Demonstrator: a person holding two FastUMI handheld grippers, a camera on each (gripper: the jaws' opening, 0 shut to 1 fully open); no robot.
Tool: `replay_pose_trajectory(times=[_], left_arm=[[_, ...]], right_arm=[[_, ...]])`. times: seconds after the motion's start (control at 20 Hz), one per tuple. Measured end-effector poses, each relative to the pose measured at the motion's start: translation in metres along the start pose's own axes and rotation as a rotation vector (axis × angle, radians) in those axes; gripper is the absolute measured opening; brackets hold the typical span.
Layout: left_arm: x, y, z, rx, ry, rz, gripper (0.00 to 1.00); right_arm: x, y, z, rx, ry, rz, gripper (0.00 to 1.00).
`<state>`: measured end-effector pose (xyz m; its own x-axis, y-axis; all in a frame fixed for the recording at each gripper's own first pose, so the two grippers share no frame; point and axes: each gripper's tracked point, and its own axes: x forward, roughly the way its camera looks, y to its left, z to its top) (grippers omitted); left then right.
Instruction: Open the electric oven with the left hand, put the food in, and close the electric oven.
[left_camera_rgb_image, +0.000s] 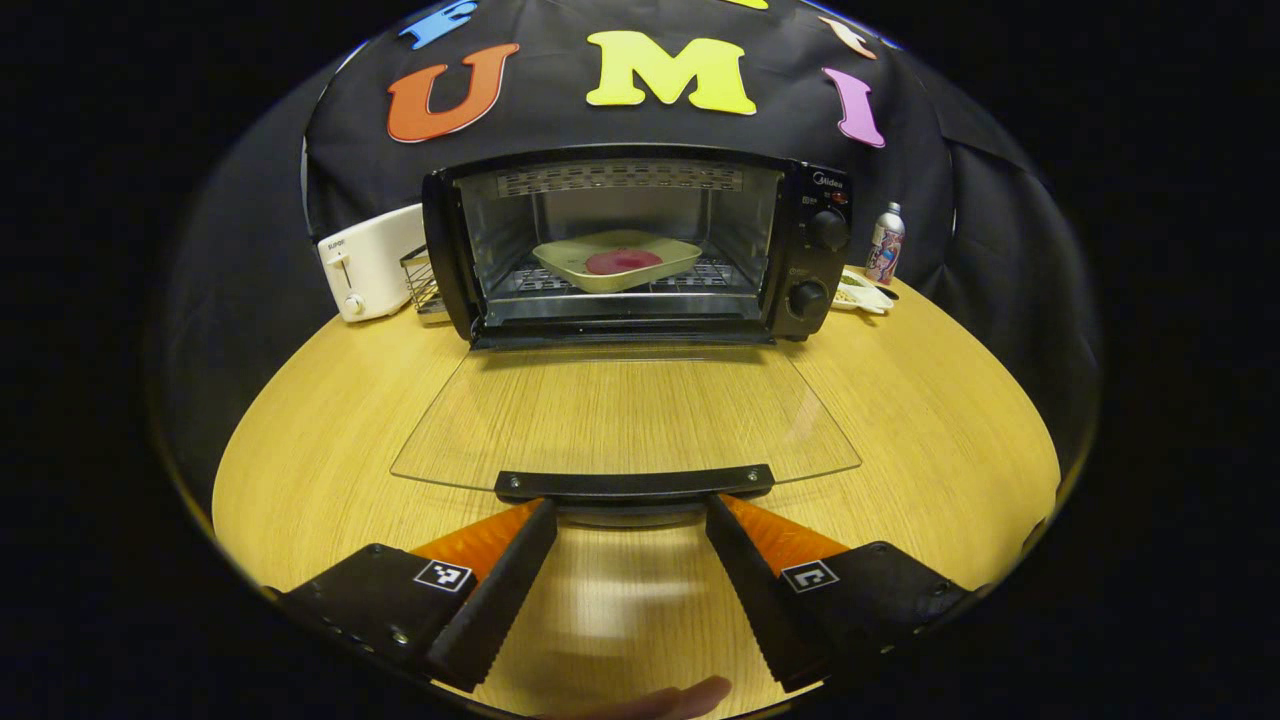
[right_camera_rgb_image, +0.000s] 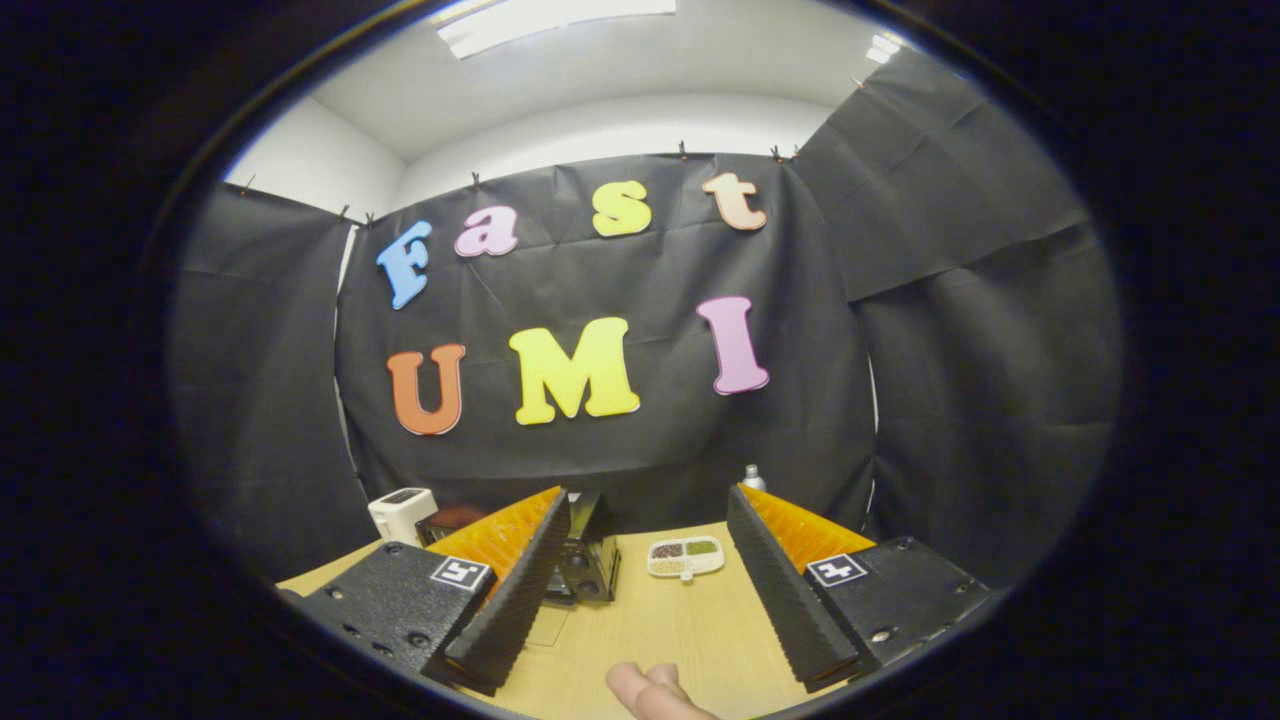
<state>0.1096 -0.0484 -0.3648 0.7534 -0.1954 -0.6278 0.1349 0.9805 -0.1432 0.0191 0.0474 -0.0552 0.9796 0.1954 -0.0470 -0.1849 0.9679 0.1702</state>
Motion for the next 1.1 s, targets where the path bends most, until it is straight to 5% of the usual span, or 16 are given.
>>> replay_pose_trajectory(times=[0.5,1.1], left_arm=[[-0.012,0.0,0.021,-0.002,-0.036,0.004,0.96],[-0.033,0.002,0.103,-0.038,-0.218,0.001,0.97]], right_arm=[[0.006,-0.007,-0.008,0.013,0.001,0.006,0.94],[-0.005,-0.003,-0.013,-0.011,0.012,-0.01,0.95]])
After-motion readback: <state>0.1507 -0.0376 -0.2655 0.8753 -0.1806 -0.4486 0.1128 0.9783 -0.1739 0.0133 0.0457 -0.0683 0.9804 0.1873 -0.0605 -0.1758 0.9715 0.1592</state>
